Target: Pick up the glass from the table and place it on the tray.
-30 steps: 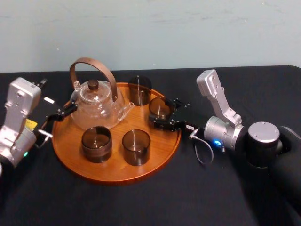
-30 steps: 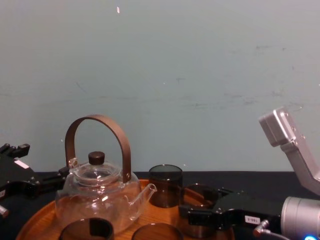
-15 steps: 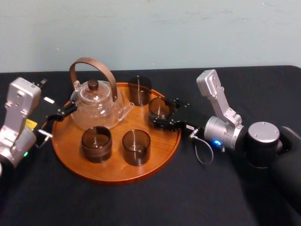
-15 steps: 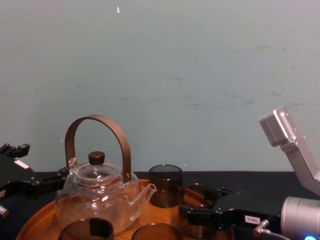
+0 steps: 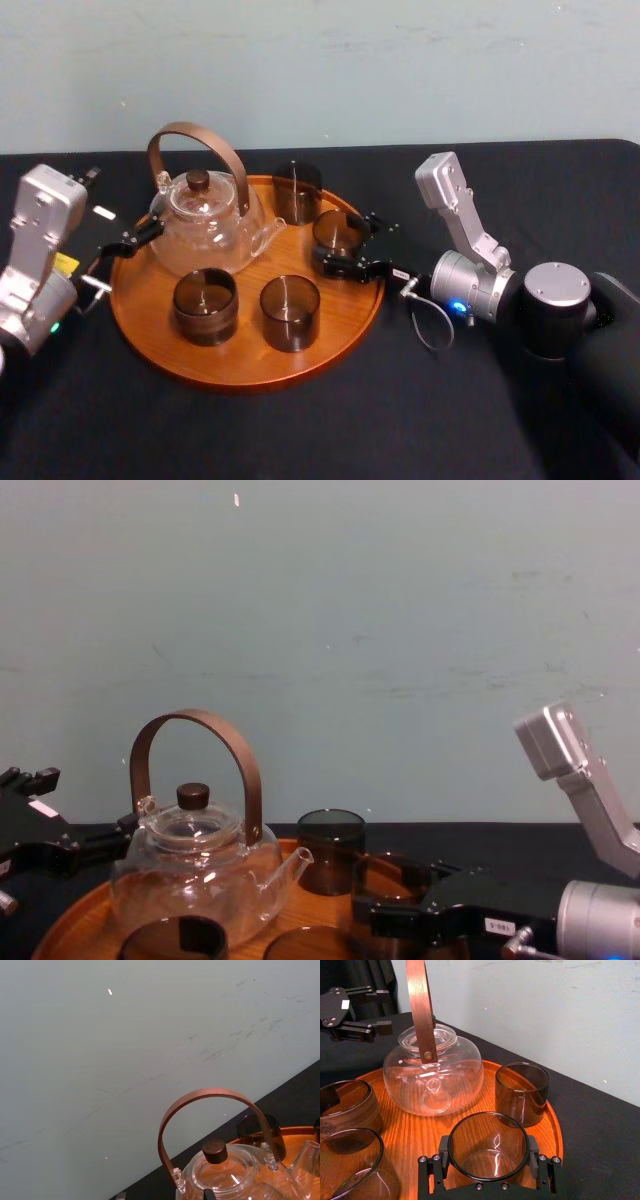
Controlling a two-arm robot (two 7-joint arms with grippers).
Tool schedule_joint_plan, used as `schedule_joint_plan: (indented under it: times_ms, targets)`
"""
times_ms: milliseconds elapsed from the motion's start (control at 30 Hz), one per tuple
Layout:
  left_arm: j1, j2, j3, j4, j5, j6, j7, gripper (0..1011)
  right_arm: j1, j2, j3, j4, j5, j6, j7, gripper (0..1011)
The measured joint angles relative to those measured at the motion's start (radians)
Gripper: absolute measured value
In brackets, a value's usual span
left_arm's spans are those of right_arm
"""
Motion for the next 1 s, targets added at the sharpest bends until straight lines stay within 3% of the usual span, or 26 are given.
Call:
schedule_joint_plan:
  times_ms: [433,633,1000]
  targets:
    - [0.0,0.0,0.0,0.0,0.0,0.0,0.0,1001,0.0,0.0,0.0,0.001,0.0,0.0,0.0,908]
    - [0.0,0.0,0.0,0.0,0.0,0.0,0.0,1001,0.001,0.0,0.0,0.001,0.0,0.0,0.0,1000]
    - [0.0,0.0,0.0,0.0,0.0,0.0,0.0,1001,0.0,0.002,0.002,-0.003,0.003,-0.001,0.001,1002]
